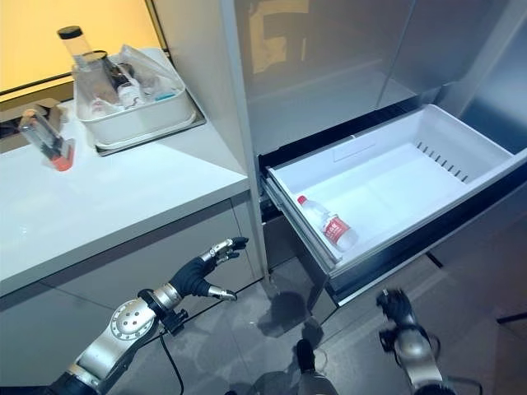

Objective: Take the drinks into the refrigerator

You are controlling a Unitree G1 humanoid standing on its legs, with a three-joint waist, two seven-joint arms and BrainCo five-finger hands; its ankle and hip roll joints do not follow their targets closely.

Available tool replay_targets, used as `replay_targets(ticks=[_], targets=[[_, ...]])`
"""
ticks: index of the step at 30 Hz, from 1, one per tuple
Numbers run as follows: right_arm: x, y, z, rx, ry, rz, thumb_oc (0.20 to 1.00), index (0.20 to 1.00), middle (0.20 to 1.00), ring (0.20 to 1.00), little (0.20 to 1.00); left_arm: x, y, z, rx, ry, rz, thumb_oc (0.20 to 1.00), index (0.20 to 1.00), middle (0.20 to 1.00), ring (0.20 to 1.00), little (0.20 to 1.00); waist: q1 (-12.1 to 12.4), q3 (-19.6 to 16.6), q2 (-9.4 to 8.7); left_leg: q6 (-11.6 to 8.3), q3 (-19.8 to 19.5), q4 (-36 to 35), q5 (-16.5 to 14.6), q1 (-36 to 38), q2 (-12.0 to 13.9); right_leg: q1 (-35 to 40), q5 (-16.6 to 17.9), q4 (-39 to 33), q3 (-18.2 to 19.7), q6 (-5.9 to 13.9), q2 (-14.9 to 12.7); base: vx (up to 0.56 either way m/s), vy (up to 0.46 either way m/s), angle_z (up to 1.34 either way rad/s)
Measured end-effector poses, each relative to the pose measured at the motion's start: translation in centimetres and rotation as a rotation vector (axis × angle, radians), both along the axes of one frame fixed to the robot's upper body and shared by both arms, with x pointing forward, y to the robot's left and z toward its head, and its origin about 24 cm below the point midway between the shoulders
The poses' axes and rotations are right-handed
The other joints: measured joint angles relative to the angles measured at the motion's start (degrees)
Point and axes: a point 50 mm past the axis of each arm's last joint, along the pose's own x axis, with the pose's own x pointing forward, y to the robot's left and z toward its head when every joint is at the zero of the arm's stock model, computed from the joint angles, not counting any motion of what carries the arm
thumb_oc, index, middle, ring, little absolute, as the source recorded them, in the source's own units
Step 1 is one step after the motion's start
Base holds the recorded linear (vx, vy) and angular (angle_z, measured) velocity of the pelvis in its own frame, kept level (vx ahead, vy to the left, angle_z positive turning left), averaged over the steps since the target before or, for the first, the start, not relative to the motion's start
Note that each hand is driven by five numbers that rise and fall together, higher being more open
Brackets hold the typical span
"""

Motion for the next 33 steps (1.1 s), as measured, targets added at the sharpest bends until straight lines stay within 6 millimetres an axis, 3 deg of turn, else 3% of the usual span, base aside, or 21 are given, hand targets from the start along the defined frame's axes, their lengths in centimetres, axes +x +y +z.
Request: replay_targets(ticks=[4,8,10,12,16,18,20,24,27,33], targets=[[1.5,-0.6,2.0,-0.095,-0.020,0.060,0.200,0.200,0.200,0.200,0.200,-0.1,-0.2,-0.2,0.001,0.010,-0.006,1.000,1.000,1.000,1.000,1.000,0.13,0.07,0.03,0.04,-1.22,0.00,0.54,-1.86,-0.23,-1.27,0.15,0.00,-1.22,0.03,-0.75,-0.07,-0.003,0.14],[5.1,-1.1,5.8,-0.228,-0.082,0.131,0.200,0.200,0.200,0.200,0.200,-0.3,-0.8,-0.6,0.010,0.024,-0.030,1.000,1.000,1.000,1.000,1.000,0.30,0.21,0.22,0.07,-2.81,0.15,1.84,-5.55,-0.79,-4.18,0.98,0.00,-2.53,-0.07,-1.58,-0.08,-0.011,0.18],[6.9,-0.2,7.2,-0.265,-0.110,0.177,0.200,0.200,0.200,0.200,0.200,-0.5,-0.8,-0.8,0.018,0.034,-0.031,1.000,1.000,1.000,1.000,1.000,0.41,0.28,0.23,0.01,-3.15,0.12,2.20,-6.67,-0.78,-5.11,1.30,0.00,-2.91,-0.21,-1.64,-0.07,-0.003,0.14],[9.2,1.2,9.9,-0.296,-0.198,0.232,0.200,0.200,0.200,0.200,0.200,-0.4,-0.8,-0.9,0.025,0.032,-0.029,1.000,1.000,1.000,1.000,1.000,0.55,1.24,0.53,0.14,-3.73,0.23,2.78,-8.15,-1.13,-6.35,1.83,0.00,-3.33,-0.43,-1.80,-0.10,0.006,0.12],[13.6,3.9,17.3,-0.368,-0.416,0.308,0.200,0.200,0.200,0.200,0.200,0.2,-0.9,-0.8,0.058,0.000,-0.011,1.000,1.000,1.000,1.000,1.000,2.06,3.76,2.02,0.11,-4.68,0.39,3.92,-11.36,-1.42,-8.87,2.13,0.00,-4.00,-0.33,-2.20,-0.07,0.016,0.13],[15.5,6.4,21.4,-0.409,-0.534,0.367,0.200,0.200,0.200,0.200,0.200,0.6,-1.3,-0.7,0.072,-0.009,-0.022,1.000,1.000,1.000,1.000,1.000,2.34,5.73,2.14,0.08,-5.47,1.44,4.04,-12.67,-1.47,-9.56,2.68,0.00,-4.36,-0.50,-2.25,-0.05,0.013,0.13],[17.0,8.7,24.3,-0.427,-0.609,0.396,0.200,0.200,0.200,0.200,0.200,1.0,-2.2,-0.2,0.060,-0.037,-0.037,1.000,1.000,1.000,1.000,1.000,3.86,6.36,2.13,-0.16,-5.71,1.92,4.28,-13.95,-1.47,-10.89,3.24,0.02,-4.42,-0.79,-2.22,-0.05,0.020,0.07],[18.3,11.6,27.2,-0.446,-0.673,0.426,0.200,0.200,0.200,0.200,0.200,2.2,-3.7,1.4,0.030,-0.114,-0.051,1.000,1.000,1.000,1.000,1.000,6.45,8.24,1.91,-0.62,-6.46,2.10,4.53,-14.91,-1.42,-11.55,3.90,0.03,-4.93,-1.25,-2.24,-0.04,0.026,0.09],[18.4,12.4,26.6,-0.436,-0.659,0.443,0.200,0.200,0.200,0.200,0.200,3.0,-3.4,2.1,0.044,-0.159,-0.009,1.000,1.000,1.000,1.000,1.000,6.74,9.34,1.00,-0.63,-7.03,2.68,4.53,-15.57,-1.57,-11.48,3.91,0.04,-5.79,-1.23,-2.62,-0.03,0.023,0.12],[18.2,12.2,26.7,-0.421,-0.679,0.426,0.200,0.200,0.200,0.200,0.200,3.7,-2.9,1.3,0.084,-0.162,0.058,1.000,1.000,1.000,1.000,1.000,6.66,10.61,0.85,-0.64,-7.22,2.75,4.50,-15.68,-1.54,-11.42,3.89,0.06,-6.10,-1.22,-2.67,0.00,0.006,0.01]])
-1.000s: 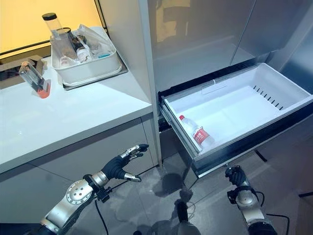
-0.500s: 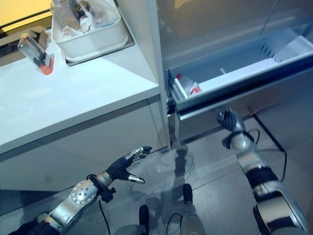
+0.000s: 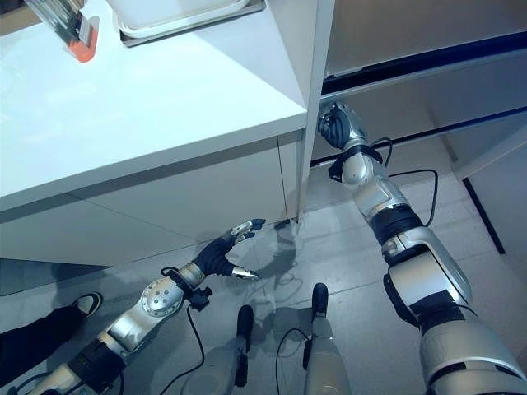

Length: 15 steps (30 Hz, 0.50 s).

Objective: Take the drinks into the refrigerator

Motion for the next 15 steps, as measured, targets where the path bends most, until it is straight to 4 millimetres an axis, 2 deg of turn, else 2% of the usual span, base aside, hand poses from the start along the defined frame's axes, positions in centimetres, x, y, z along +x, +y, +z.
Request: replay_targets(ticks=[1,2,3,5,7,8,9,11,12,13,15], targets=[[-0.1,-0.4,-0.5,0.017,0.001,-0.012,0.529,0.529,0.529,0.529,0.529,0.0,0.2,-0.1,-0.010,-0.002,0.022,1.000,1.000,1.000,1.000,1.000,-0.02,0.04,-0.04,0.00,-0.13,0.06,0.00,0.14,0.02,0.29,0.00,0.00,-0.14,0.00,0.01,0.00,0.017,0.06],[-0.3,-0.7,-1.1,0.030,0.009,-0.023,0.931,0.931,0.931,0.931,0.931,0.0,0.3,-0.1,-0.003,-0.006,0.029,1.000,1.000,1.000,1.000,1.000,0.00,0.06,-0.05,0.00,-0.30,0.08,0.00,0.32,0.04,0.61,-0.01,0.00,-0.30,-0.01,-0.01,0.00,0.025,0.10],[-0.5,-1.2,-2.0,0.043,0.024,-0.038,1.000,1.000,1.000,1.000,1.000,0.0,0.5,-0.1,0.004,-0.012,0.036,1.000,1.000,1.000,1.000,1.000,0.01,0.09,-0.09,0.00,-0.55,0.07,0.00,0.55,0.00,0.96,-0.06,0.00,-0.54,0.03,-0.07,0.01,0.029,0.10],[-0.9,-1.9,-3.6,0.085,0.045,-0.058,1.000,1.000,1.000,1.000,1.000,0.0,0.6,-0.1,0.004,-0.017,0.051,1.000,1.000,1.000,1.000,1.000,0.03,0.17,-0.16,0.01,-1.07,-0.15,-0.01,1.17,-0.04,1.60,-0.18,0.00,-0.82,0.07,-0.20,0.01,0.033,0.10],[-1.7,-2.9,-6.4,0.155,0.095,-0.087,1.000,1.000,1.000,1.000,1.000,-0.2,0.8,-0.5,-0.007,-0.006,0.068,1.000,1.000,1.000,1.000,1.000,-0.06,0.22,-0.28,0.35,-1.34,-0.03,-0.17,1.48,-0.16,2.37,-0.54,0.00,-1.24,0.23,-0.40,0.02,0.033,0.11],[-2.6,-3.3,-9.3,0.212,0.162,-0.113,1.000,1.000,1.000,1.000,1.000,-0.3,0.9,-1.0,-0.031,0.012,0.101,1.000,1.000,1.000,1.000,1.000,-0.11,0.29,-0.41,0.34,-1.30,-0.04,-0.20,2.20,-0.17,2.79,-0.74,0.23,-1.23,0.26,-0.37,0.02,0.026,0.05],[-3.0,-3.4,-10.8,0.232,0.203,-0.122,1.000,1.000,1.000,1.000,1.000,-0.3,1.1,-1.2,-0.040,0.021,0.120,1.000,1.000,1.000,1.000,1.000,-0.09,0.33,-0.48,0.36,-1.40,-0.07,-0.21,2.15,-0.18,3.10,-0.89,0.27,-1.33,0.30,-0.44,0.03,0.023,0.02],[-6.2,-3.8,-18.2,0.364,0.397,-0.187,1.000,1.000,1.000,1.000,1.000,-0.6,1.8,-4.1,-0.107,0.139,0.235,1.000,1.000,1.000,1.000,1.000,-0.35,0.39,-0.62,0.46,-1.51,-0.11,-0.46,3.98,-0.09,4.03,-2.44,1.92,-1.36,0.61,-0.40,0.05,0.008,0.04],[-7.1,-3.8,-19.9,0.385,0.450,-0.204,1.000,1.000,1.000,1.000,1.000,-0.7,2.0,-4.7,-0.127,0.169,0.271,1.000,1.000,1.000,1.000,1.000,-0.34,0.41,-0.66,0.50,-1.57,-0.11,-0.55,4.48,-0.06,4.43,-2.77,2.18,-1.39,0.72,-0.41,0.04,-0.003,0.02],[-9.9,-3.9,-24.4,0.437,0.612,-0.264,1.000,1.000,1.000,1.000,1.000,-1.2,2.8,-6.6,-0.123,0.249,0.335,1.000,1.000,1.000,1.000,1.000,-0.44,0.44,-0.94,0.59,-1.63,-0.19,-0.71,5.33,-0.09,5.30,-3.42,2.53,-1.44,0.96,-0.45,0.03,-0.009,0.01],[-13.0,-4.1,-28.1,0.484,0.748,-0.324,1.000,1.000,1.000,1.000,1.000,-1.8,3.8,-7.8,-0.119,0.294,0.397,1.000,1.000,1.000,1.000,1.000,-0.97,0.59,-1.66,0.69,-1.68,-0.11,-0.89,5.79,-0.28,5.40,-3.92,2.90,-1.45,1.08,-0.69,0.06,-0.023,0.03]])
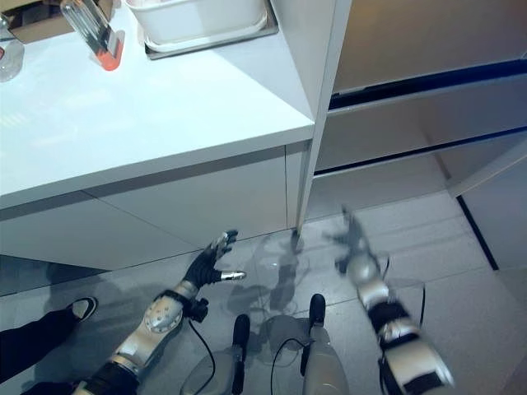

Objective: Take the drinks into the refrigerator

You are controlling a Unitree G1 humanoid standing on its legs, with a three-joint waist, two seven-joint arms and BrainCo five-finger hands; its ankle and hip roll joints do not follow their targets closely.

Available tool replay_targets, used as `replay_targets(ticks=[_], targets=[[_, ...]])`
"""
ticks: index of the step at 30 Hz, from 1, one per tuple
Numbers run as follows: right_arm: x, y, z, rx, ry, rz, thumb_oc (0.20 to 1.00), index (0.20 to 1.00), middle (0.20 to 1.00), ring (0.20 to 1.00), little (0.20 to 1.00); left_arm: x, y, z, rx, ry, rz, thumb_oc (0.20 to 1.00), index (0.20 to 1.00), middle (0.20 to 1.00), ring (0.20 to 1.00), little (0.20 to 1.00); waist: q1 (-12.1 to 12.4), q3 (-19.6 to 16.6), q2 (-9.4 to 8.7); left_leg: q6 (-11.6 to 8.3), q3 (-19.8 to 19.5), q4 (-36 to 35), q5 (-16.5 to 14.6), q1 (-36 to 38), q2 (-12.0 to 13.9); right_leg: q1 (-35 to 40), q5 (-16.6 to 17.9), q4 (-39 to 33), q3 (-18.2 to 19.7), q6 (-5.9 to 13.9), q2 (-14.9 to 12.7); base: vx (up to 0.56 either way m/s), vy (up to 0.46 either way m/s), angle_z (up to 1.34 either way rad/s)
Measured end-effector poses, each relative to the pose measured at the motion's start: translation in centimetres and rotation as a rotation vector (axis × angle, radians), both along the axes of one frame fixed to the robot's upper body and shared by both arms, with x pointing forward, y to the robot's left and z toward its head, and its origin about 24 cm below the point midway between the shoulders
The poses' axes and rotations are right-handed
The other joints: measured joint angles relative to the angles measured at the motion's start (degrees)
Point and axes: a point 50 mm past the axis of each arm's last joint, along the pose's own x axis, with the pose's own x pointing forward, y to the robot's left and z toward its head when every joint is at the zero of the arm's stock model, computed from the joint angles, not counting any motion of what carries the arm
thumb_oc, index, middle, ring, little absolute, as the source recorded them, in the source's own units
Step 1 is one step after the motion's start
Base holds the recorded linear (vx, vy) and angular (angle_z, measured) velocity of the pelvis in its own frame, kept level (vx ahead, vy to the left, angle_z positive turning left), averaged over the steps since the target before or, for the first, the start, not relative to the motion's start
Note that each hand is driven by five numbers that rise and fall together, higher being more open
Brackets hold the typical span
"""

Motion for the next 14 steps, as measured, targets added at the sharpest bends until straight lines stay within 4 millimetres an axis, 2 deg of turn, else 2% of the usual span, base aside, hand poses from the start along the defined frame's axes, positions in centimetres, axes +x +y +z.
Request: replay_targets(ticks=[1,2,6,7,8,11,13,14], targets=[[-1.7,0.1,-1.8,0.026,0.081,-0.015,1.000,1.000,1.000,1.000,1.000,-0.1,0.7,-1.0,-0.013,0.044,0.062,1.000,1.000,1.000,1.000,1.000,-0.21,-0.06,-0.20,0.02,-0.25,-0.10,0.04,0.54,-0.01,0.74,-0.01,0.01,-0.05,0.10,-0.04,0.06,-0.021,0.05],[-2.5,0.1,-2.6,0.036,0.119,-0.022,1.000,1.000,1.000,1.000,1.000,-0.3,1.0,-1.6,-0.010,0.070,0.090,1.000,1.000,1.000,1.000,1.000,-0.40,-0.14,-0.36,0.14,-0.38,-0.12,-0.10,0.76,0.03,1.08,-0.23,0.01,-0.16,0.12,-0.05,0.07,-0.023,0.08],[-6.8,0.8,-6.4,0.106,0.330,-0.070,1.000,1.000,1.000,1.000,1.000,-1.9,2.3,-6.8,-0.018,0.317,0.272,1.000,1.000,1.000,1.000,1.000,-1.24,-1.84,-0.94,0.30,-0.67,-0.73,-0.42,3.96,0.27,3.66,-0.99,0.01,-0.52,0.28,0.03,0.10,-0.019,0.03],[-7.7,1.4,-7.1,0.118,0.379,-0.054,1.000,1.000,1.000,1.000,1.000,-2.7,2.7,-8.6,-0.016,0.431,0.328,1.000,1.000,1.000,1.000,1.000,-1.22,-2.83,-1.20,0.30,-0.66,-0.94,-0.39,4.93,0.37,4.57,-1.17,0.01,-0.52,0.20,0.16,0.07,-0.021,0.01],[-8.4,1.7,-7.5,0.132,0.400,-0.053,1.000,1.000,1.000,1.000,1.000,-3.4,2.9,-9.2,-0.013,0.472,0.349,1.000,1.000,1.000,1.000,1.000,-1.54,-3.36,-1.45,0.22,-0.61,-0.96,-0.47,5.44,0.55,5.07,-1.30,-0.05,-0.60,0.18,0.27,0.16,-0.040,0.02],[-12.4,1.8,-9.4,0.174,0.525,-0.105,1.000,1.000,1.000,1.000,1.000,-7.6,4.5,-12.5,0.059,0.703,0.450,1.000,1.000,1.000,1.000,1.000,-2.49,-8.41,-1.93,0.40,-0.85,-2.34,-0.72,7.34,1.02,6.52,-2.30,-0.12,-1.37,0.20,0.46,0.14,-0.023,0.05],[-13.9,1.2,-9.9,0.200,0.553,-0.167,1.000,1.000,1.000,1.000,1.000,-9.2,5.0,-13.4,0.075,0.776,0.488,1.000,1.000,1.000,1.000,1.000,-2.72,-10.37,-1.91,0.55,-0.75,-2.39,-1.21,8.26,1.28,7.47,-2.95,-0.17,-1.40,0.20,0.53,0.14,-0.022,-0.02],[-15.6,0.7,-10.4,0.203,0.600,-0.207,1.000,1.000,1.000,1.000,1.000,-10.7,5.3,-14.0,0.078,0.833,0.521,1.000,1.000,1.000,1.000,1.000,-2.70,-12.48,-1.79,0.82,-0.70,-2.40,-1.68,8.60,1.43,8.14,-3.40,-0.16,-1.46,0.45,0.54,0.17,-0.030,0.00]])
